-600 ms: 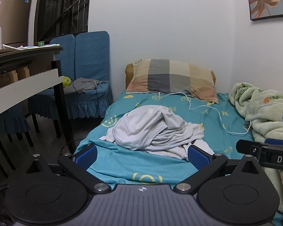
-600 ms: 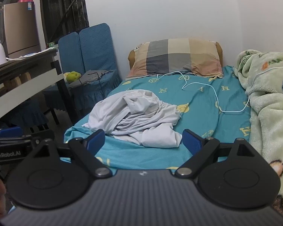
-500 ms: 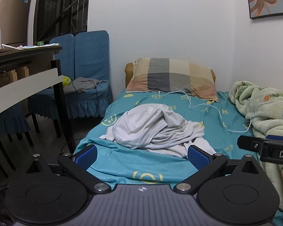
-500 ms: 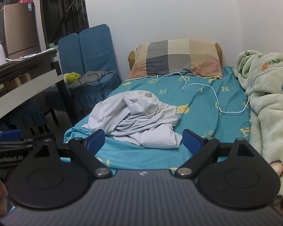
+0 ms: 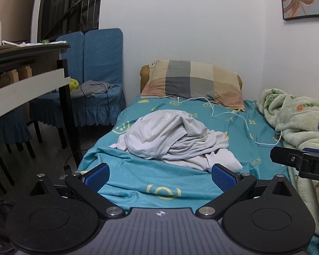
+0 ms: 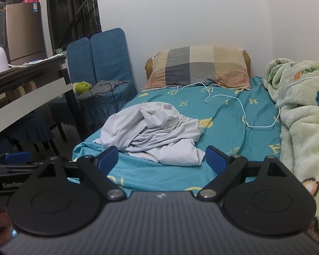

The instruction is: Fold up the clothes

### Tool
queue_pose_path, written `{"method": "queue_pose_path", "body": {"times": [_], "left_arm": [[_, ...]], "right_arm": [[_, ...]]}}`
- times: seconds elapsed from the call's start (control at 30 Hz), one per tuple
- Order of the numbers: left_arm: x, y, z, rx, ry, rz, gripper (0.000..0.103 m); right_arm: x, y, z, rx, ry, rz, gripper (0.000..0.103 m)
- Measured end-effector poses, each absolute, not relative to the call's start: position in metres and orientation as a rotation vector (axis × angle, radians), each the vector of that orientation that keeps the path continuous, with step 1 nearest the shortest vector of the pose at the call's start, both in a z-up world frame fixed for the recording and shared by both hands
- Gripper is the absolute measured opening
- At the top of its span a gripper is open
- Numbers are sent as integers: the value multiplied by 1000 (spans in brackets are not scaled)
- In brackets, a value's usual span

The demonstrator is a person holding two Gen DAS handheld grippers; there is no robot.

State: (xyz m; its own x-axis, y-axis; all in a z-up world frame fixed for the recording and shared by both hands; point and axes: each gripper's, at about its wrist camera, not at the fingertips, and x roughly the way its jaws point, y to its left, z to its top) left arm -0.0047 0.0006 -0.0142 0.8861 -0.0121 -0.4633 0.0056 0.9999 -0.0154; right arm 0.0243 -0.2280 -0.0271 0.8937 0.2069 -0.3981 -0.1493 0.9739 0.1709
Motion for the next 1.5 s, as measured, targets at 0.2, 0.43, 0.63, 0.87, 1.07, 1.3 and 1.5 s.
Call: {"method": "queue_pose_path", "body": {"times": [0.2, 0.43, 0.63, 0.87, 1.07, 1.3, 1.5], "left_arm": [[-3, 1, -21, -7, 483, 14, 103], [-4, 0, -24, 20, 485, 21, 103], [-3, -6, -30, 51, 492, 1, 101], [24, -14, -38, 90, 560, -39, 96], [98, -19, -54, 102, 619, -103, 79], [195, -30, -101, 155, 610, -111, 65], [256, -17, -139, 172, 611, -51, 35]], "right_arm": [[23, -229, -28, 137, 435, 184, 90], [19, -230, -27, 136, 429, 182, 90], [18, -233, -25, 144, 432, 177, 90], [9, -240, -20, 172, 429, 139, 90], [16, -246, -26, 203, 455, 130, 90], [44, -253, -52, 244, 506, 125, 90], [79, -258, -81, 280, 564, 114, 90]]}}
